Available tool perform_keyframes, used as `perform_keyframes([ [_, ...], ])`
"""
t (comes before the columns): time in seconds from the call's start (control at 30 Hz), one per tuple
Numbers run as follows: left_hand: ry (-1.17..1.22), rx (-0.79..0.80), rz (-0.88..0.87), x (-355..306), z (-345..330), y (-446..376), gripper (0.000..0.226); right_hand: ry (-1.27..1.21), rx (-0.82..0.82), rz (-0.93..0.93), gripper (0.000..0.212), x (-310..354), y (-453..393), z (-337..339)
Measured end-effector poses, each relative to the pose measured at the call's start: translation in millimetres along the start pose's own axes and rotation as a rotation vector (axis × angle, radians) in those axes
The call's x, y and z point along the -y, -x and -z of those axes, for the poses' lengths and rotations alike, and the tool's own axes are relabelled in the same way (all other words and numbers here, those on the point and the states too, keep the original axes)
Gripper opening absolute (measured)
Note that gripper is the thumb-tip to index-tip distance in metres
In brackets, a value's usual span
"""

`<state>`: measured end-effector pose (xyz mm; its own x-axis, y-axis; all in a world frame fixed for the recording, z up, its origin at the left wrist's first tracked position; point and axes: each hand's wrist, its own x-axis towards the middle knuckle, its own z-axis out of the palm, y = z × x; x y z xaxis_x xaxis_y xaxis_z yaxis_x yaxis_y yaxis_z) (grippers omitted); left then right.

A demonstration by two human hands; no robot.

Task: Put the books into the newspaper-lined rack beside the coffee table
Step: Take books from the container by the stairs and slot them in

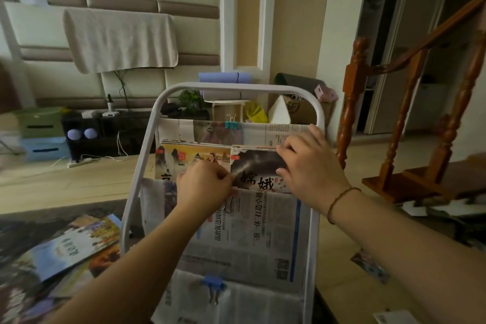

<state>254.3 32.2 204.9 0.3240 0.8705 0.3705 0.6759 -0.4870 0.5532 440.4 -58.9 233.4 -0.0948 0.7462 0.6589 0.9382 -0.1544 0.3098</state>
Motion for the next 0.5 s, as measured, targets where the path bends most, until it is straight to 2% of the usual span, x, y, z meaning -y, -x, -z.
perform_keyframes([
  [0.13, -0.058, -0.055, -0.002, -4.3, -4.6, 3.2, 0.03, 0.033, -0.059, -0.006, 0.041, 2.9, 4.4, -2.2],
  [0.3, -0.115, -0.039, -0.037, -9.3, -4.9, 2.4, 0.028, -0.004, -0.14, -0.014, 0.037, 2.1, 10.2, -8.9],
  [0.5, -0.076, -0.026, -0.043, -8.7, -6.0, 3.3, 0.031, -0.147, -0.116, -0.068, 0.053, 5.0, 21.9, -10.9],
])
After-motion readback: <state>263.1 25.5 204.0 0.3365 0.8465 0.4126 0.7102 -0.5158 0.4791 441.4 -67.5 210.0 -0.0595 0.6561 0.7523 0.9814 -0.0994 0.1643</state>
